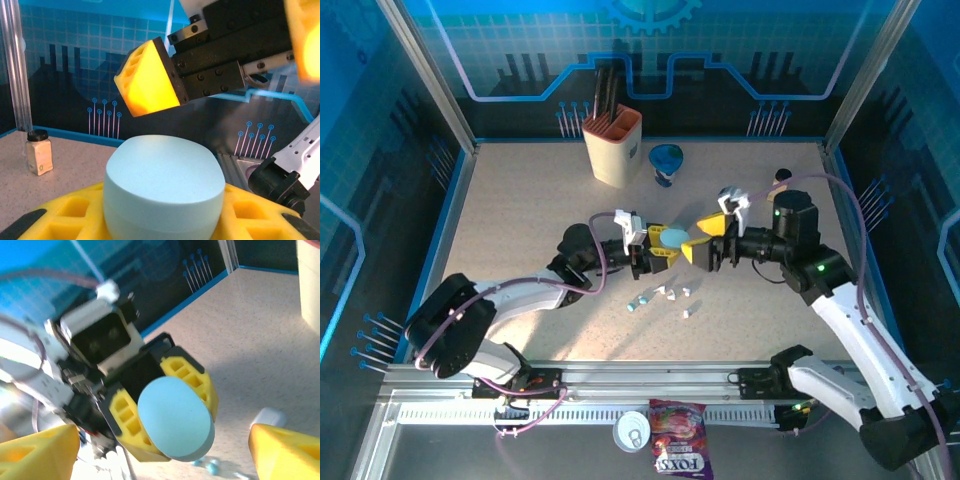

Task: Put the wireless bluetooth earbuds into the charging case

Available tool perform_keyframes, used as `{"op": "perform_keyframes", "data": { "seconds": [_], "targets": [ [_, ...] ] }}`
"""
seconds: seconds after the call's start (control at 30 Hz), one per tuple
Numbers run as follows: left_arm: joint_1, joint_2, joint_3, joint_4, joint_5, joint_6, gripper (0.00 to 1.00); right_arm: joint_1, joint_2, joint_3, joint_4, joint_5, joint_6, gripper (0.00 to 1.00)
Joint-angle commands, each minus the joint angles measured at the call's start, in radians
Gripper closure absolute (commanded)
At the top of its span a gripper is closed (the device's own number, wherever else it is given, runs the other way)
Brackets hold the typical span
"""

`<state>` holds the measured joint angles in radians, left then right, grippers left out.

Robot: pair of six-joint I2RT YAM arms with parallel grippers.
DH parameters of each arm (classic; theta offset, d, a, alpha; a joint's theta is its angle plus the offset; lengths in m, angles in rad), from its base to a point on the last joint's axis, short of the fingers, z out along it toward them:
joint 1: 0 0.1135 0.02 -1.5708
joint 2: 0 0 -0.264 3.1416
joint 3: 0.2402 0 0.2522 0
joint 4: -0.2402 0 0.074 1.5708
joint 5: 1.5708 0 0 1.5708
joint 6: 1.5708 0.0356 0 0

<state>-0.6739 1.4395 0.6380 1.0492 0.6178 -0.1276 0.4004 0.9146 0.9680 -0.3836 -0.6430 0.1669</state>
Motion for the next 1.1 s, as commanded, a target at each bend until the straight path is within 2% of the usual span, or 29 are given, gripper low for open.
{"op": "perform_keyframes", "data": {
  "seconds": [0.0,0.23,0.6,0.77,0.9,1.07],
  "targets": [
    [0.005,-0.04,-0.019,-0.077,0.02,0.029,0.61,0.061,0.01,0.03,-0.095,0.168,-0.304,0.11],
    [0.005,-0.038,-0.021,-0.044,0.017,0.01,0.62,0.128,0.101,0.039,-0.005,0.25,-0.289,0.11],
    [0.007,-0.056,-0.065,-0.006,0.025,0.037,0.64,0.129,0.118,0.06,0.036,0.44,-0.194,0.12],
    [0.009,-0.068,-0.082,-0.016,0.019,0.045,0.64,0.113,0.108,0.05,0.107,0.423,-0.143,0.13],
    [0.014,-0.067,-0.101,0.03,0.015,0.027,0.64,0.096,0.125,0.078,0.099,0.387,-0.103,0.13],
    [0.032,-0.071,-0.124,0.05,0.0,0.021,0.64,0.094,0.063,0.035,0.195,0.299,-0.09,0.13]
  ]
}}
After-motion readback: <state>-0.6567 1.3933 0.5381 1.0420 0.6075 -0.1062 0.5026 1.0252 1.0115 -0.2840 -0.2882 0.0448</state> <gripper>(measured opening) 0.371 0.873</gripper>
